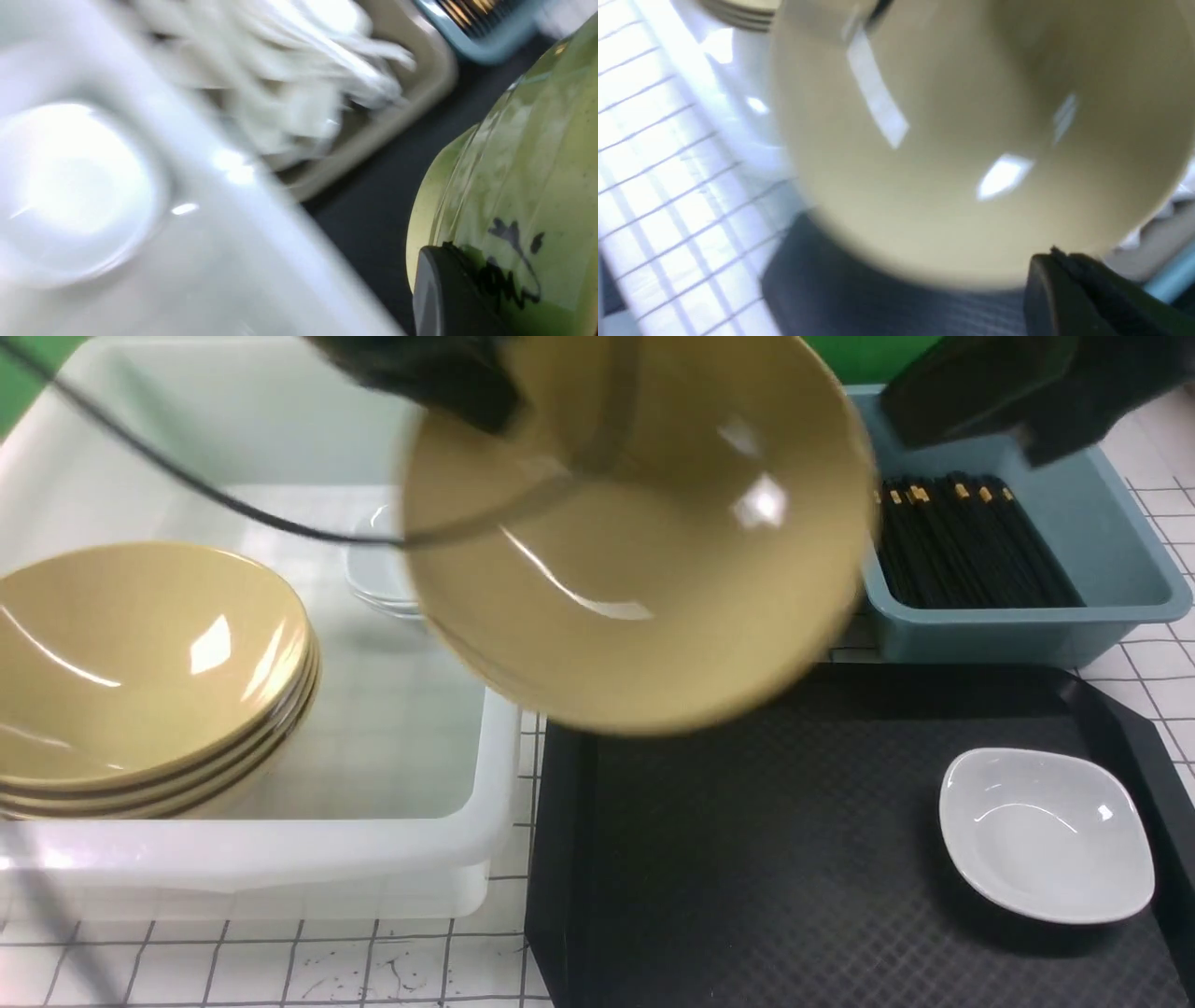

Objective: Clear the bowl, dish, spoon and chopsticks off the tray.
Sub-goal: Use the left arm to put the noodle bowl into the large storage box on the left

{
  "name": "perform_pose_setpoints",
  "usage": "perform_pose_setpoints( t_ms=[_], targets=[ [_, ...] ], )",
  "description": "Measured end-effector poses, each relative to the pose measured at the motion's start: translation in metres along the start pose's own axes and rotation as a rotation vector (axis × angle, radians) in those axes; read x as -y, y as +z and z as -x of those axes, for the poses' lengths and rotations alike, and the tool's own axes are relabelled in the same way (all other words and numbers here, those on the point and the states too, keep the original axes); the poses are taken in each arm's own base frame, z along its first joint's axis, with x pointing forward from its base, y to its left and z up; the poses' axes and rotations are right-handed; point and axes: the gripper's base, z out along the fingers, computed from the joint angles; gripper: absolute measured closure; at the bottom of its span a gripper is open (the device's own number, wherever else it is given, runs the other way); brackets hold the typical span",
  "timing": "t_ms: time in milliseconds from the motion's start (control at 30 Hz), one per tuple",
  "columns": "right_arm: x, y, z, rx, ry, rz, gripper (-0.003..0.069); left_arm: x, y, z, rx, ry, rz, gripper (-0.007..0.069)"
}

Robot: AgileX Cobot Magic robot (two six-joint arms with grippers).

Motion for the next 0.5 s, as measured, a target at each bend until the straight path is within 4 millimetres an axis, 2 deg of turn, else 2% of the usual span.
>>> perform_pose_setpoints(
  t_ms=[100, 133, 200, 333, 400, 500],
  targets=[
    [-0.014, 0.003, 0.006, 0.024, -0.064, 0.034, 0.0615, -0.027, -0.035, -0.02, 0.047, -0.108, 0.07, 0.0619],
    [-0.018, 0.003, 0.008, 0.035, -0.081, 0.041, 0.0615, -0.037, -0.052, -0.032, 0.065, -0.154, 0.109, 0.0619],
    [-0.022, 0.004, 0.012, 0.06, -0.106, 0.042, 0.0615, -0.056, -0.073, -0.056, 0.076, -0.25, 0.173, 0.0619],
    [-0.02, 0.011, 0.014, 0.071, -0.109, 0.036, 0.0614, -0.076, -0.096, -0.091, 0.084, -0.381, 0.256, 0.0619],
    [-0.018, 0.022, 0.015, 0.049, -0.11, 0.042, 0.0613, -0.095, -0.104, -0.116, 0.073, -0.483, 0.301, 0.0619],
    [-0.016, 0.036, 0.016, 0.019, -0.126, 0.053, 0.0613, -0.112, -0.105, -0.134, 0.071, -0.566, 0.336, 0.0619]
  ],
)
